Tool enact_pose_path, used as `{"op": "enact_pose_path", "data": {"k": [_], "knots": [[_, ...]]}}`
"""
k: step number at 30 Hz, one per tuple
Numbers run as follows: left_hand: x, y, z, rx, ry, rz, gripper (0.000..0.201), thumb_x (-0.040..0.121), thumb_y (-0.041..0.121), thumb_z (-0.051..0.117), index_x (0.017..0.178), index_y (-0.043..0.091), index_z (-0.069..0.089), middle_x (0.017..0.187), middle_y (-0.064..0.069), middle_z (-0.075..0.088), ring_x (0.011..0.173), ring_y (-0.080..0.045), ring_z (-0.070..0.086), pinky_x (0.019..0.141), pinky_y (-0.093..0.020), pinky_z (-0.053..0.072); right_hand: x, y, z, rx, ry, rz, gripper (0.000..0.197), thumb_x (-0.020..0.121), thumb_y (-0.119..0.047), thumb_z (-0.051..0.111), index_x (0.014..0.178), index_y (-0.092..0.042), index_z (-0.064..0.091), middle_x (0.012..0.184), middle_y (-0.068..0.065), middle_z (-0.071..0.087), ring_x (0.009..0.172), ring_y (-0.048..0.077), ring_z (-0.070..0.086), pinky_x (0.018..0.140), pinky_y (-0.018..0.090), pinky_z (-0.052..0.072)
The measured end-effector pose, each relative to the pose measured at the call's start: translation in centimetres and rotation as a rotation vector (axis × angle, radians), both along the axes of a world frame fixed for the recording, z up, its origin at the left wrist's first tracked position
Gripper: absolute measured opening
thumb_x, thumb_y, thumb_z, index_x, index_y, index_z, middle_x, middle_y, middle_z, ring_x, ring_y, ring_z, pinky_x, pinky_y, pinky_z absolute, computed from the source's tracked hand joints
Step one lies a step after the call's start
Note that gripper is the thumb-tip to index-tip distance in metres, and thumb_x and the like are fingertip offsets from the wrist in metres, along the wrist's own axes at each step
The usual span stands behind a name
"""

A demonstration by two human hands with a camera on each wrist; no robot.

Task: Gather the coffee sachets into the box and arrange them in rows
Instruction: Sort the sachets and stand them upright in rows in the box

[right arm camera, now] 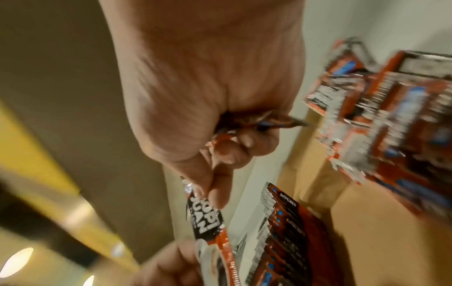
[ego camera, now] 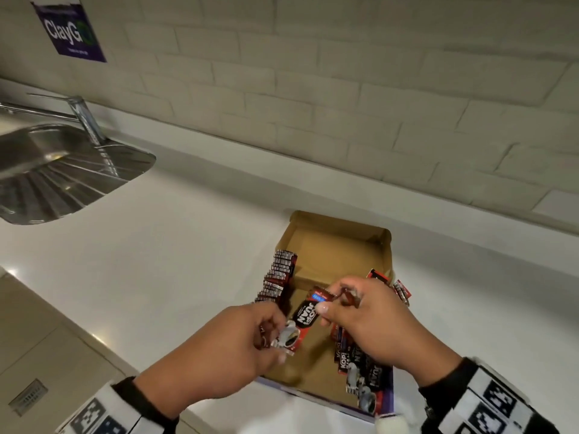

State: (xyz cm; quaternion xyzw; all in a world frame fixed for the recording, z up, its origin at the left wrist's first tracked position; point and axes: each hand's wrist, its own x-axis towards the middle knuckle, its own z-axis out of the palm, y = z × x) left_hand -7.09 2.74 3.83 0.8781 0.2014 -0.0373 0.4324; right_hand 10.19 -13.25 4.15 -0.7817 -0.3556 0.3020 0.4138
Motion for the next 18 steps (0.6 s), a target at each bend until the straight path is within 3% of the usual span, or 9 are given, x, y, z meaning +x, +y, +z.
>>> {"op": "enact_pose_path", "data": {"k": [3,6,9,13,18], "knots": [[-0.6,0.1,0.9,-0.010,-0.162,0.140,0.029,0.079,0.023,0.083,0.097,0.040,0.068,0.089,0.022,0.064,0.064,-0.002,0.053,0.063,-0.013,0.045,-0.6,0.7,0.0,-0.157,-0.320,0.205,0.014,0.099,-0.035,0.063,0.087,-0.029,0.066,0.080,-0.017,0.072,0.066,0.002,0.059,0.061,0.023,0.045],[-1.0,-0.2,1.4,-0.012,-0.270,0.178,0.017,0.080,0.030,0.083,0.090,0.041,0.075,0.083,0.022,0.066,0.071,0.000,0.058,0.066,-0.012,0.044,-1.6,1.2,0.2,-0.208,-0.493,0.369,0.016,0.099,-0.043,0.059,0.087,-0.033,0.061,0.078,-0.018,0.063,0.079,0.005,0.056,0.068,0.022,0.045],[-1.6,0.0,0.7,0.036,-0.202,0.115,0.011,0.085,0.029,0.079,0.080,0.038,0.073,0.076,0.018,0.067,0.066,-0.003,0.059,0.061,-0.017,0.045,-2.5,1.3,0.0,-0.184,-0.507,0.426,0.021,0.095,-0.052,0.059,0.095,-0.031,0.064,0.084,-0.012,0.067,0.080,0.007,0.059,0.072,0.032,0.051],[-2.5,0.8,0.4,0.084,-0.169,0.082,0.012,0.091,0.028,0.072,0.080,0.031,0.067,0.078,0.019,0.066,0.071,-0.004,0.059,0.063,-0.017,0.043,-3.3,1.8,-0.4,-0.136,-0.439,0.424,0.023,0.094,-0.051,0.063,0.096,-0.029,0.067,0.085,-0.011,0.070,0.068,0.003,0.056,0.061,0.021,0.042],[-2.8,0.8,-0.1,0.063,-0.168,0.111,0.005,0.092,0.034,0.070,0.087,0.034,0.067,0.078,0.021,0.062,0.066,-0.005,0.055,0.058,-0.014,0.039,-3.2,2.6,-0.8,0.008,-0.339,0.341,0.015,0.094,-0.041,0.067,0.094,-0.026,0.067,0.085,-0.012,0.072,0.078,0.003,0.063,0.073,0.028,0.051]]}}
